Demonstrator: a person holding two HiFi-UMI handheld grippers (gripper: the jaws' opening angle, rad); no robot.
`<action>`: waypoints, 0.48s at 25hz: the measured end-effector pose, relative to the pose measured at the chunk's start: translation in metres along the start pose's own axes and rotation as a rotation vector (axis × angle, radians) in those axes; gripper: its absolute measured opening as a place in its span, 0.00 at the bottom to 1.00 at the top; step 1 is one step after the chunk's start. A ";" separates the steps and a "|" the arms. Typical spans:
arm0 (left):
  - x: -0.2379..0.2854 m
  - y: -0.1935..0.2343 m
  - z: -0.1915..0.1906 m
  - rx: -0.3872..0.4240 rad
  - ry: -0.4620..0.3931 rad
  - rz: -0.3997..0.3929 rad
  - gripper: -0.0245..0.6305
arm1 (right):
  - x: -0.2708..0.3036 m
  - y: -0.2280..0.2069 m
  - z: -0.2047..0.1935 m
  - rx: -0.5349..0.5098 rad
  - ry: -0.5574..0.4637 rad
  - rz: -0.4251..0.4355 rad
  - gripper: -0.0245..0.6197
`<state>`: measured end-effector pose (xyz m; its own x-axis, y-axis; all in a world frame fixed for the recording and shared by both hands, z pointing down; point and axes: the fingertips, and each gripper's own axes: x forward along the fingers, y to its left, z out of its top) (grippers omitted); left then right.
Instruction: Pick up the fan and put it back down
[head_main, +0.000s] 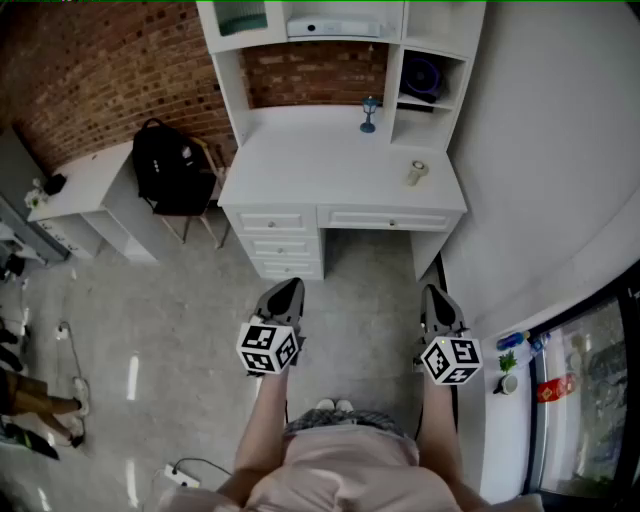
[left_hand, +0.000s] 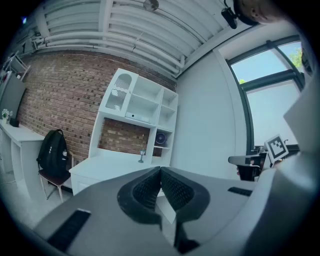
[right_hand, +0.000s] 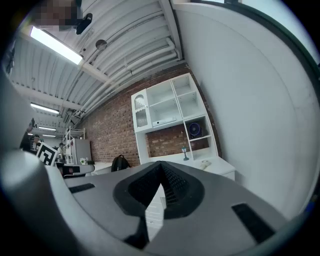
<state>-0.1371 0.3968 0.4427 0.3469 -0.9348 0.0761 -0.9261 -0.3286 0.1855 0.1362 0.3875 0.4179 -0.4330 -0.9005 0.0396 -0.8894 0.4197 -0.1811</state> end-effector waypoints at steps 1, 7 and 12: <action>-0.001 0.000 -0.001 -0.002 -0.001 0.001 0.08 | -0.001 0.000 -0.001 -0.001 0.000 0.001 0.06; -0.003 0.000 -0.004 -0.009 0.003 0.004 0.08 | -0.003 0.001 -0.002 0.000 0.001 0.006 0.06; -0.004 0.001 -0.004 -0.010 0.007 0.004 0.08 | -0.002 0.004 0.000 0.021 -0.008 0.008 0.06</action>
<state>-0.1388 0.4006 0.4461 0.3447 -0.9349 0.0841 -0.9258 -0.3238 0.1951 0.1337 0.3907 0.4170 -0.4387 -0.8981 0.0306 -0.8827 0.4243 -0.2021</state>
